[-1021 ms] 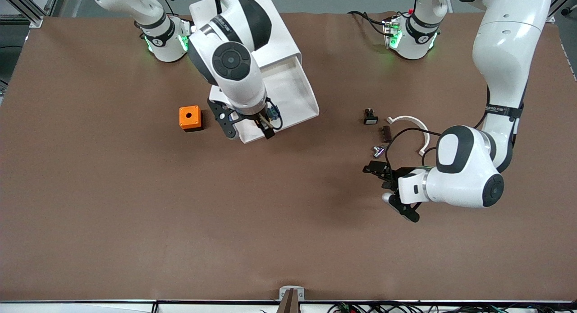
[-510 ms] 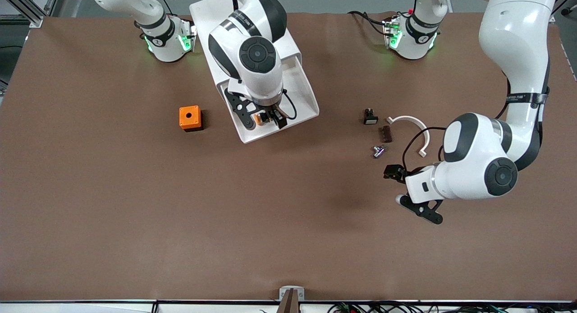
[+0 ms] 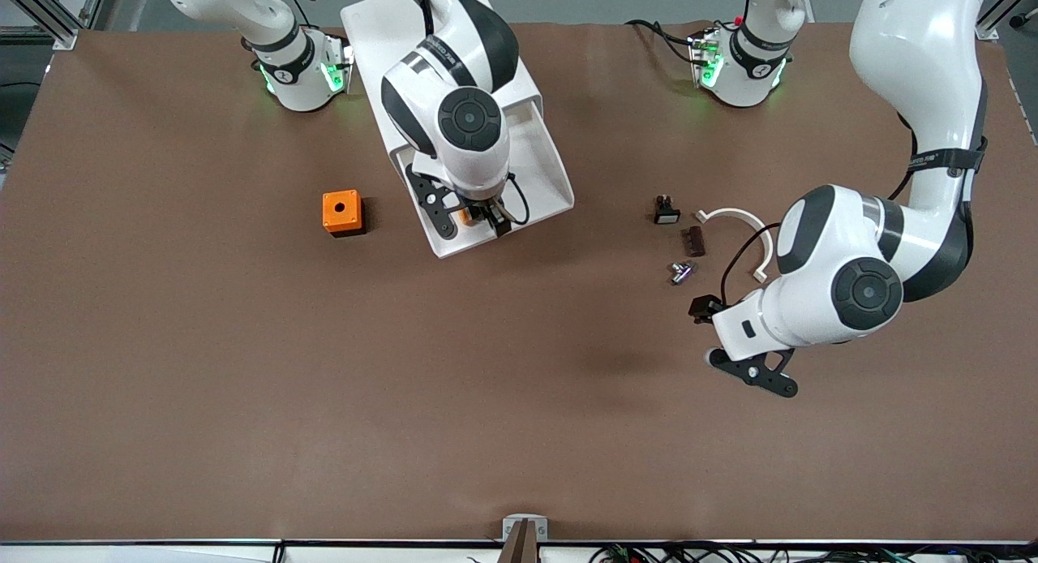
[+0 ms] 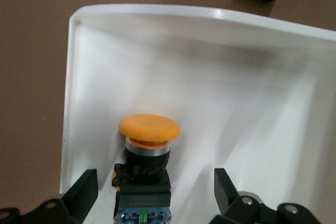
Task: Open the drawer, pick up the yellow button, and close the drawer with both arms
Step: 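Release the drawer with the left gripper while the right gripper reaches in, then grasp the yellow push button with the right gripper and lift it out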
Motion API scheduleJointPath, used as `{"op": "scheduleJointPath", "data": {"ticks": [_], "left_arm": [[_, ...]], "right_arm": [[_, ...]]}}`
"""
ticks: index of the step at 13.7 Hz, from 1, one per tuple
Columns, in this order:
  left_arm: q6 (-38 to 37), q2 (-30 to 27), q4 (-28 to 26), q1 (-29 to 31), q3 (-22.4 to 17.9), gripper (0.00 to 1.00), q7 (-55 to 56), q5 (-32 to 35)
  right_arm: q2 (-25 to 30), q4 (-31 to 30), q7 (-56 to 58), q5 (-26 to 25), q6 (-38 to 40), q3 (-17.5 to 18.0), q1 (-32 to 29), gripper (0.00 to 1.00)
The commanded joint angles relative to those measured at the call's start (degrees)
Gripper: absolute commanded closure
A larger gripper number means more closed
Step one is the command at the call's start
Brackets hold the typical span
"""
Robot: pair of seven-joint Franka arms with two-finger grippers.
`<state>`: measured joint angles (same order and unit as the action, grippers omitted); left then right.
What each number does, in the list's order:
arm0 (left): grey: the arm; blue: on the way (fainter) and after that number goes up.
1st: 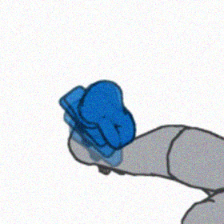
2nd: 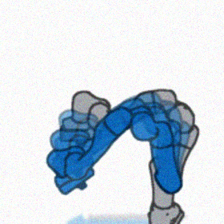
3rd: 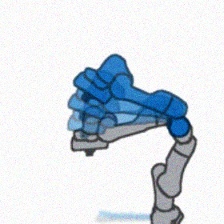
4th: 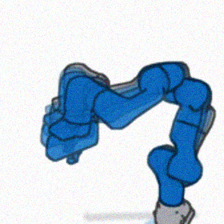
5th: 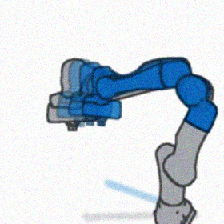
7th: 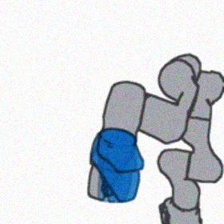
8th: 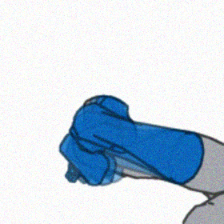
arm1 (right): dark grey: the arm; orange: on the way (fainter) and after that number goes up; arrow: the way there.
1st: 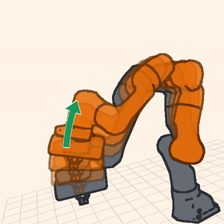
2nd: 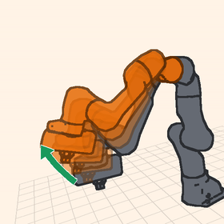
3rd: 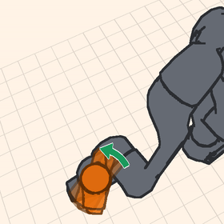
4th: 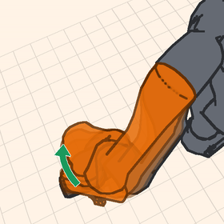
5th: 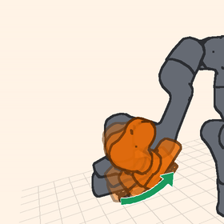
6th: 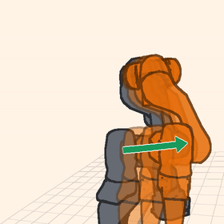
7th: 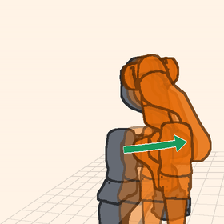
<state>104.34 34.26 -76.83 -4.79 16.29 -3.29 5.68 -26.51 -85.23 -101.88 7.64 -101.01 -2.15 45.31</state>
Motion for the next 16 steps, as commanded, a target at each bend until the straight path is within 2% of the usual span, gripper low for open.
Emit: {"op": "scheduleJointPath", "data": {"ticks": [1,3,6,7,11,13,16], "left_arm": [[-1.77,-2.00,0.10,-2.67,-0.65,0.00,5.30,4.24],[-2.12,-2.09,0.19,-3.11,-0.56,0.00,7.77,4.52],[-2.12,-2.09,0.19,-3.47,0.05,0.00,16.88,4.34],[-2.12,-2.18,0.19,-3.55,0.23,0.00,21.53,4.17],[-2.21,-2.18,0.10,-5.57,0.23,0.00,35.26,3.99],[-2.21,-2.09,0.01,-7.94,0.23,0.00,41.58,4.25],[-2.21,-1.39,0.01,-10.84,0.06,0.00,50.02,3.99]], "right_arm": [[0.05,0.50,-1.04,0.62,0.20,-0.39,0.48,0.50],[0.05,0.85,-0.86,0.62,0.37,-0.39,0.48,0.69],[0.40,1.90,-0.95,0.62,1.42,-0.39,0.22,0.77],[0.40,3.47,-0.69,0.62,4.12,-0.48,-0.22,0.80],[0.67,11.37,3.25,0.18,16.42,-0.92,-3.37,0.81],[1.10,14.90,11.22,0.19,23.80,-1.01,-6.71,0.81],[7.06,14.39,35.79,-0.60,30.59,-1.01,-15.66,0.82]]}}
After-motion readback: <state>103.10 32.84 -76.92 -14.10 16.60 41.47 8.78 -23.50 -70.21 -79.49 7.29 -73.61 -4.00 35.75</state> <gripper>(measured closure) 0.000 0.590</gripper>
